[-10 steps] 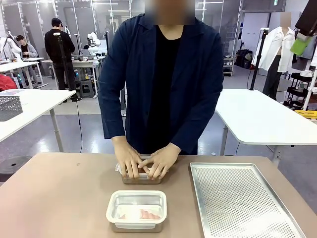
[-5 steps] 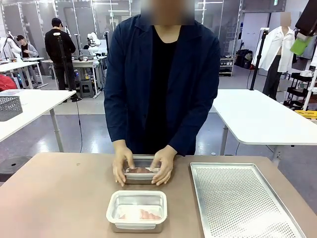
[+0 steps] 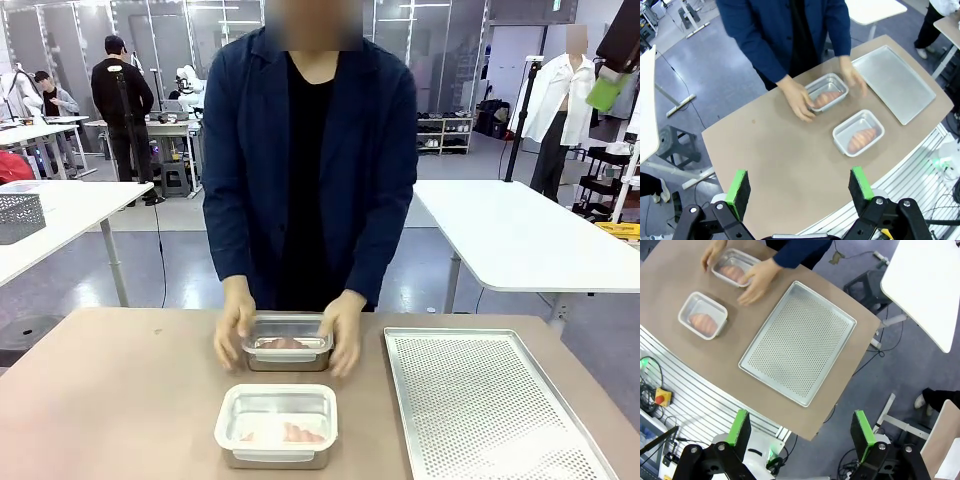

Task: Place the bread into the airtight container.
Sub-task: Pick up a Butter Roll and place it into an empty Airtight Container.

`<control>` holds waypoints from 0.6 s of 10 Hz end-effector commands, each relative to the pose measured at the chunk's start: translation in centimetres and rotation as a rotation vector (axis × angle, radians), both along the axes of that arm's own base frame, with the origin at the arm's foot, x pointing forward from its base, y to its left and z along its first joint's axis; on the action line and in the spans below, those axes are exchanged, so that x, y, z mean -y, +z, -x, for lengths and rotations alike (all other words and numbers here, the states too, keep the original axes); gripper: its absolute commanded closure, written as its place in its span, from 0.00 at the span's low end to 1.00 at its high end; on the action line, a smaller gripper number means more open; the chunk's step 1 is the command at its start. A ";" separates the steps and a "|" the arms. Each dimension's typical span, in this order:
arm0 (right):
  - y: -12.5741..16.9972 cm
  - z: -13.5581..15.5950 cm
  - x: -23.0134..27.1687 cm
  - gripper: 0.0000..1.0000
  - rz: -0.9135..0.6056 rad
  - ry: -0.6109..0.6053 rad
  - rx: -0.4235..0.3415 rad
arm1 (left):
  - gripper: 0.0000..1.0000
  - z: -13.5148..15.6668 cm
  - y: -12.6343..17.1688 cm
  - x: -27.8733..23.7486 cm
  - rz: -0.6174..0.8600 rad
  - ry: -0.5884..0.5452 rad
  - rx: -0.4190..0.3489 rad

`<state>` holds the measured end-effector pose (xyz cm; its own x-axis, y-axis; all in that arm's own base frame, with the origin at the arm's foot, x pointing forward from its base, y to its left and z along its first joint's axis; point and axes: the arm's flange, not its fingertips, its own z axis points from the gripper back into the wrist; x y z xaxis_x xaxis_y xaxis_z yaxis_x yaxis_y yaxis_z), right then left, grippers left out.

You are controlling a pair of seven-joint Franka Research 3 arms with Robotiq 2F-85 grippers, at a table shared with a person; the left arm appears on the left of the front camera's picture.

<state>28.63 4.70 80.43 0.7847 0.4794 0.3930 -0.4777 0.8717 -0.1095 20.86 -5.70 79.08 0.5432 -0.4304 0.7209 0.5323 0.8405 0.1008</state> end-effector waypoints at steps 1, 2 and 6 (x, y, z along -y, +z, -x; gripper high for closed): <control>0.0 0.1 0.1 0.00 0.008 0.003 0.003 | 0.00 0.0 0.1 0.0 -0.006 -0.006 0.003; 0.0 0.1 0.1 0.00 0.008 0.003 0.003 | 0.00 0.0 0.1 0.0 -0.006 -0.006 0.003; 0.0 0.1 0.1 0.00 0.008 0.003 0.003 | 0.00 0.0 0.1 0.0 -0.006 -0.006 0.003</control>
